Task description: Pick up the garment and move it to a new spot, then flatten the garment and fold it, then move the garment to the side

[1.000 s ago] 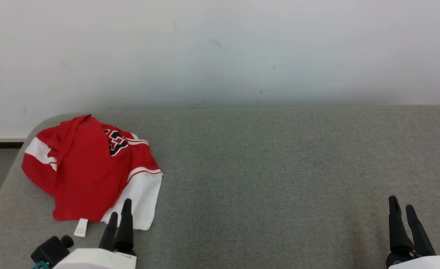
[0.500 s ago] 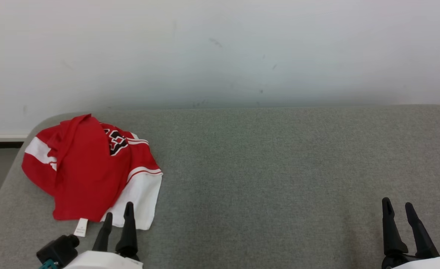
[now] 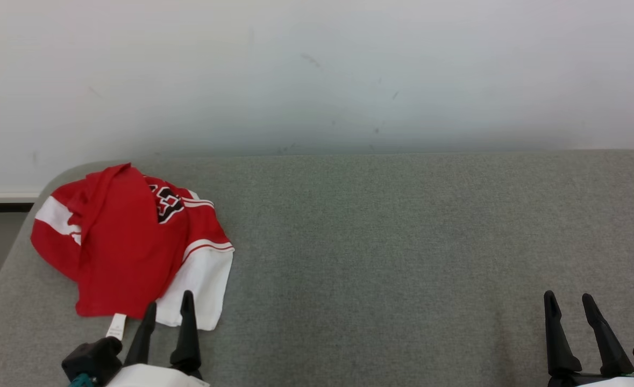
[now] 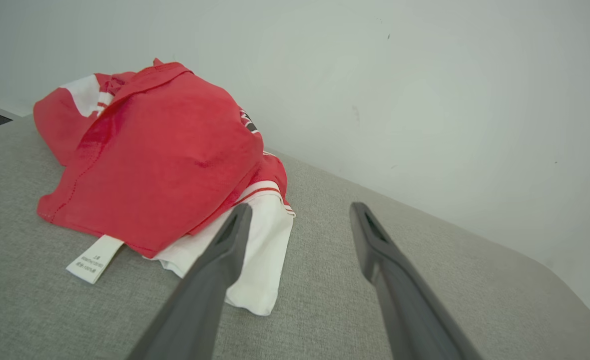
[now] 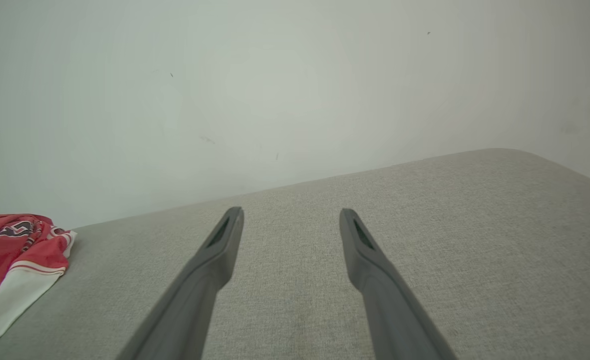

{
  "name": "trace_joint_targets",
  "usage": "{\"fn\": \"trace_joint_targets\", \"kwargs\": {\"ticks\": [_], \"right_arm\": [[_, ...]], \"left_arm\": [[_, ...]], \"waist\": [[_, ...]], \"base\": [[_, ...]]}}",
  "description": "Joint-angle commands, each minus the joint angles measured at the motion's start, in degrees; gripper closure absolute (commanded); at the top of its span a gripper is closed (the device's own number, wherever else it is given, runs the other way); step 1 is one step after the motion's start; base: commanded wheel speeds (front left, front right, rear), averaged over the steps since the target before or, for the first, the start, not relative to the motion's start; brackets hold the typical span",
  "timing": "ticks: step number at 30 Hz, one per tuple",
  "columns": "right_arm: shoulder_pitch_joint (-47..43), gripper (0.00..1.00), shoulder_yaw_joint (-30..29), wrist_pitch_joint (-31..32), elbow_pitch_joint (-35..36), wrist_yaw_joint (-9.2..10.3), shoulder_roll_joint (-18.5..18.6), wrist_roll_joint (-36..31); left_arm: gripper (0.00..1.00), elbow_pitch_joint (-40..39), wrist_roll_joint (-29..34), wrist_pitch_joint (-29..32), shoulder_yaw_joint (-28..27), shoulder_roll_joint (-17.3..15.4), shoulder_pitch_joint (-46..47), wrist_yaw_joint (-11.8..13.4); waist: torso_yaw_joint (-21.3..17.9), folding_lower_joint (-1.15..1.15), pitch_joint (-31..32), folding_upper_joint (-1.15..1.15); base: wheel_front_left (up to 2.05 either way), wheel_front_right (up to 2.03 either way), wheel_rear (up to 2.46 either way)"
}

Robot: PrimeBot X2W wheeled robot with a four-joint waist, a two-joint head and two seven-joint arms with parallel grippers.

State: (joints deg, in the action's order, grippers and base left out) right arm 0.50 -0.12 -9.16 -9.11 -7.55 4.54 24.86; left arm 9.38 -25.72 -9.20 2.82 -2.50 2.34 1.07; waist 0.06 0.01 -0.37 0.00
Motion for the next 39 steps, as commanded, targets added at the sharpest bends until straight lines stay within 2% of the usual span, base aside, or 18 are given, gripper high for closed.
{"fn": "trace_joint_targets", "kwargs": {"ticks": [1, 26, 39], "right_arm": [[-0.2, 0.00, -0.1, -0.7, 0.3, 0.07, 0.5, -1.5], [-1.7, 0.00, 0.2, -3.8, -0.5, 0.10, 0.1, -12.4], [-2.3, 0.00, 0.5, -5.2, -0.9, 0.11, -0.2, -14.6]], "left_arm": [[0.00, -0.7, 1.9, -0.7, 0.1, -0.5, 0.0, 0.3], [0.00, -0.5, 15.3, -3.8, 1.5, -0.6, -0.8, 1.2], [0.00, 0.0, 20.4, -5.2, 1.8, -0.6, -1.3, 1.5]], "waist": [[0.0, 0.00, 0.0, 0.00], [0.0, -0.01, -0.1, 0.00], [0.1, -0.01, 0.0, 0.00]], "base": [[0.00, 0.00, 0.00], [0.00, 0.00, 0.00], [0.00, 0.00, 0.00]]}}
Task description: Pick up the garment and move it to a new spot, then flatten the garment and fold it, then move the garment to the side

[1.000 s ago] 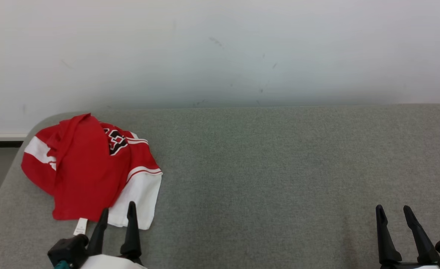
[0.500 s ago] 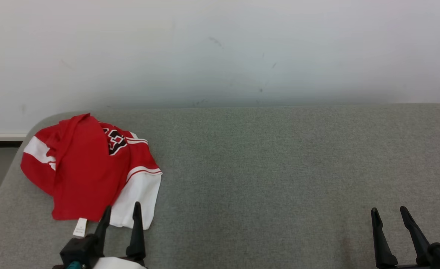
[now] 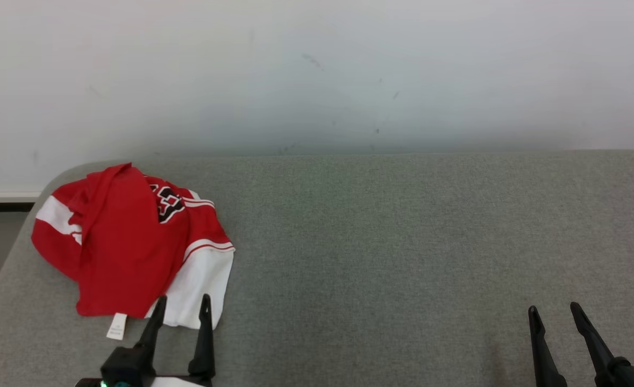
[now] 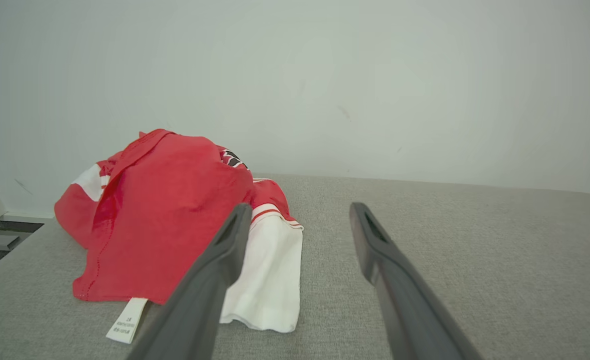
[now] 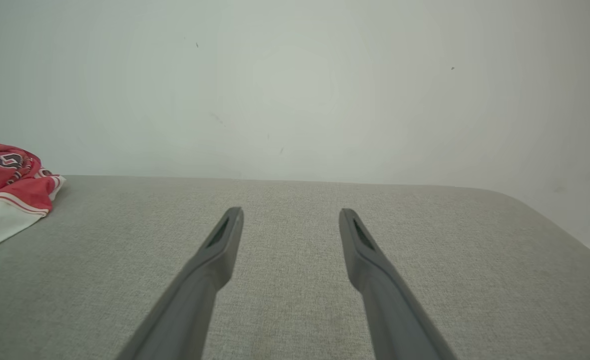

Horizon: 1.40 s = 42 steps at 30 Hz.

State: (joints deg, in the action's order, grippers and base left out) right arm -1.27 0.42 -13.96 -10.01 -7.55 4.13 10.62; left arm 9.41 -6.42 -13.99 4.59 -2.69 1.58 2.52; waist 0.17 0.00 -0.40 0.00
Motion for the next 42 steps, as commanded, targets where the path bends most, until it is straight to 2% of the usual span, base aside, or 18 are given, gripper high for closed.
{"fn": "trace_joint_targets", "kwargs": {"ticks": [1, 10, 35, 42], "right_arm": [[-0.6, 0.00, 0.0, -0.4, 0.0, 0.11, 0.2, -0.5], [-0.9, 0.00, 0.0, -1.4, -0.3, 0.12, 0.0, 0.1], [-1.0, 0.00, 0.3, -1.2, -1.2, 0.12, 0.5, 2.8], [-1.3, 0.00, 0.5, -1.2, -1.1, 0.12, 0.3, 2.8]], "left_arm": [[0.00, 0.0, 1.5, -0.4, 0.1, -0.4, -0.6, 0.0], [0.00, 1.0, 3.8, -1.3, 0.3, -0.4, -0.7, -0.2], [0.00, 2.5, 1.2, -1.2, 0.4, -0.4, -0.7, -0.3], [0.00, 2.5, 1.1, -1.2, 0.7, -0.4, -0.3, -0.3]], "waist": [[0.0, 0.00, 0.0, 0.00], [0.1, 0.00, -0.1, 0.00], [0.5, 0.00, -0.1, 0.00], [2.6, 0.00, -0.2, 0.00]], "base": [[0.00, 0.00, 0.00], [0.00, 0.00, 0.00], [0.00, 0.00, 0.00], [0.00, 0.00, 0.00]]}}
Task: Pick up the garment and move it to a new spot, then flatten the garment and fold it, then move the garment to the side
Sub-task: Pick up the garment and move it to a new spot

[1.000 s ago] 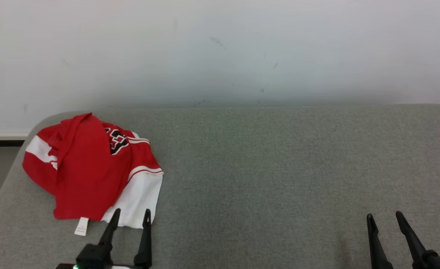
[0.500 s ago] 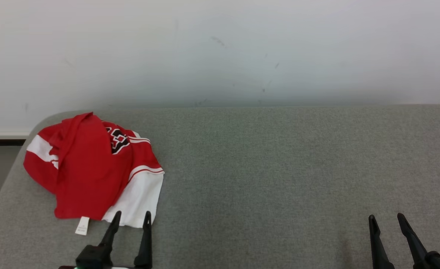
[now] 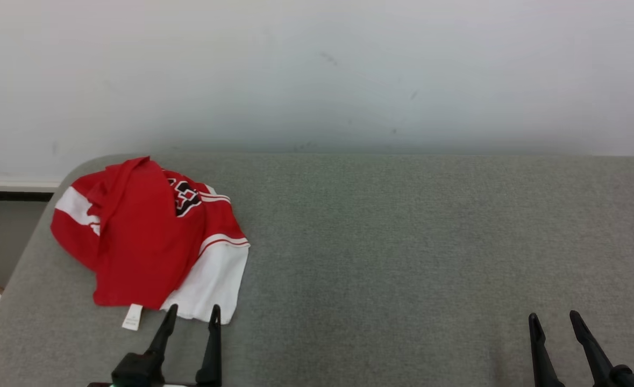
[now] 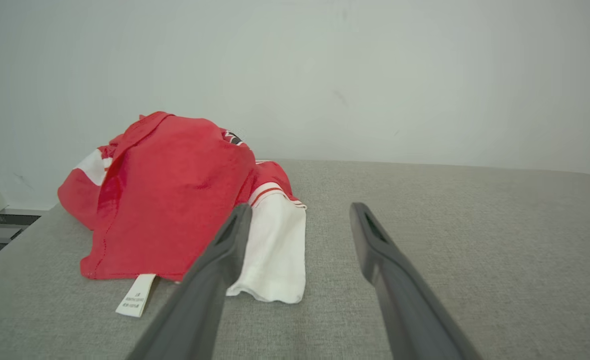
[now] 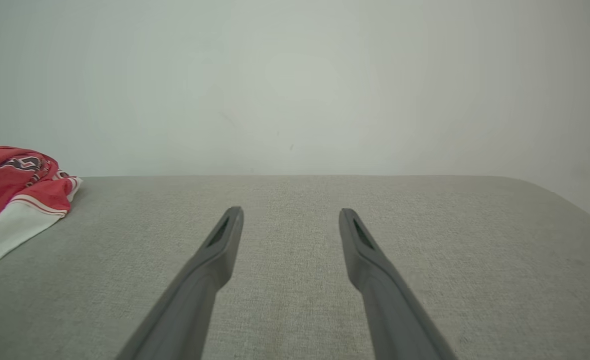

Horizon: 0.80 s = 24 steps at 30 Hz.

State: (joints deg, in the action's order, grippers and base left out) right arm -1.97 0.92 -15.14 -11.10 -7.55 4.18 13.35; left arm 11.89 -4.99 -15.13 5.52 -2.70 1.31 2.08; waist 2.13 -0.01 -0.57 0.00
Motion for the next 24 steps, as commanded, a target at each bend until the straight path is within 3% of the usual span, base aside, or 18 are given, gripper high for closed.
{"fn": "trace_joint_targets", "kwargs": {"ticks": [1, 15, 24], "right_arm": [[-0.7, 0.00, 0.0, 0.0, -0.1, 0.12, 0.3, 0.0], [-0.1, 0.00, 2.2, 0.0, -0.6, 0.12, -0.3, 0.1], [0.7, 0.00, 3.1, 0.0, -1.0, 0.12, -0.3, 0.2]], "left_arm": [[0.00, 0.1, -0.4, 0.0, -0.2, -0.3, -0.1, 0.1], [0.00, 0.4, -0.7, 0.0, -1.1, -0.3, -1.6, 0.2], [0.00, 0.0, -1.4, 0.0, -1.3, -0.3, -2.0, 0.4]], "waist": [[1.3, 0.01, 0.0, 0.00], [12.5, 0.01, 0.4, 0.00], [14.7, 0.01, 0.4, 0.00]], "base": [[0.00, 0.00, 0.00], [0.00, 0.00, 0.00], [0.00, 0.00, 0.00]]}}
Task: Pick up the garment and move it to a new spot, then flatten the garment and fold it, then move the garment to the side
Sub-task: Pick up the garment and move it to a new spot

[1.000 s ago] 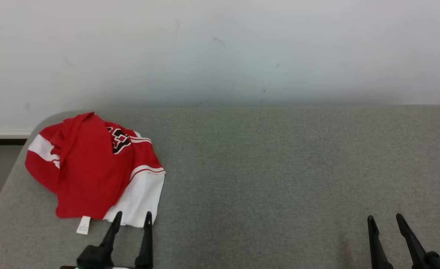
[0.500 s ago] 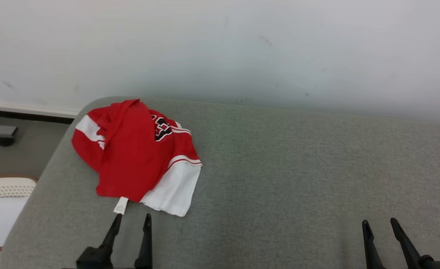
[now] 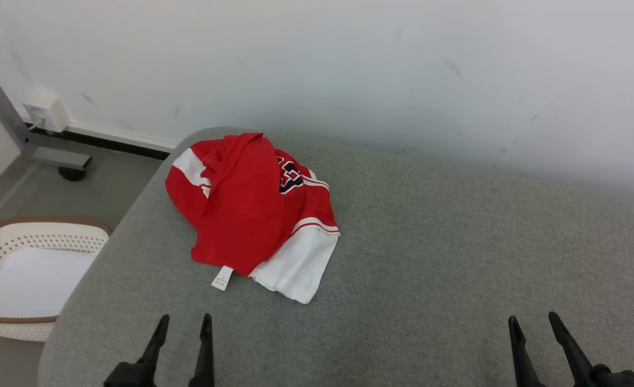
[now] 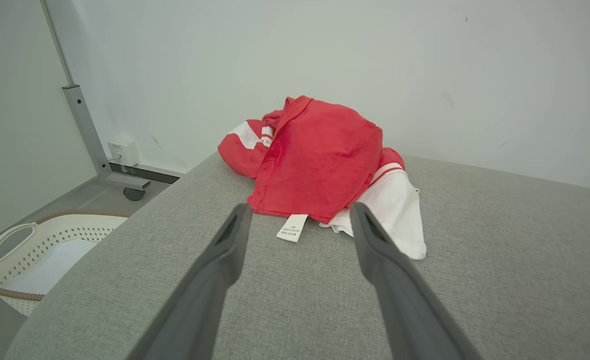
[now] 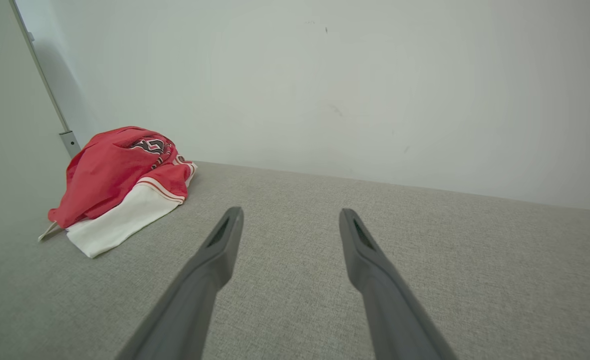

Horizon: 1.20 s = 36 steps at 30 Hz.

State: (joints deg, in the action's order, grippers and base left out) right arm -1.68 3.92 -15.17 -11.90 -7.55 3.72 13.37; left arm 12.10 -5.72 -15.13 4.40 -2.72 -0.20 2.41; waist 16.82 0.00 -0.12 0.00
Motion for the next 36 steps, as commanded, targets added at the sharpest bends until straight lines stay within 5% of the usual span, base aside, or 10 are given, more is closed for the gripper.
{"fn": "trace_joint_targets", "kwargs": {"ticks": [1, 21, 30, 36], "right_arm": [[0.5, 0.00, 0.2, 0.0, -0.2, 0.12, 0.1, 0.3], [7.4, 0.00, 1.3, 0.0, 1.7, 0.12, 2.2, -0.4], [13.2, 0.00, 2.6, 0.0, 2.4, 0.12, 3.1, -0.8], [15.5, 0.00, 4.1, 0.0, 1.9, 0.12, 2.9, -0.7]], "left_arm": [[0.00, -0.3, -0.8, 0.0, -0.3, -0.3, -0.5, 0.1], [0.00, 11.5, -3.3, 1.4, -2.3, -2.8, 23.5, -6.8], [0.00, 19.1, -6.5, 10.8, -2.2, -6.1, 39.1, -8.6], [0.00, 25.5, -5.6, 18.7, -1.5, -8.2, 44.4, -7.1]], "waist": [[0.0, 0.00, -0.1, 0.00], [-6.5, 0.00, -14.0, 0.00], [-9.1, 0.00, -22.2, 0.00], [-10.7, 0.00, -24.6, 0.00]], "base": [[0.00, 0.00, 0.00], [0.00, 0.00, 0.00], [0.00, 0.00, 0.00], [0.00, 0.00, 0.00]]}}
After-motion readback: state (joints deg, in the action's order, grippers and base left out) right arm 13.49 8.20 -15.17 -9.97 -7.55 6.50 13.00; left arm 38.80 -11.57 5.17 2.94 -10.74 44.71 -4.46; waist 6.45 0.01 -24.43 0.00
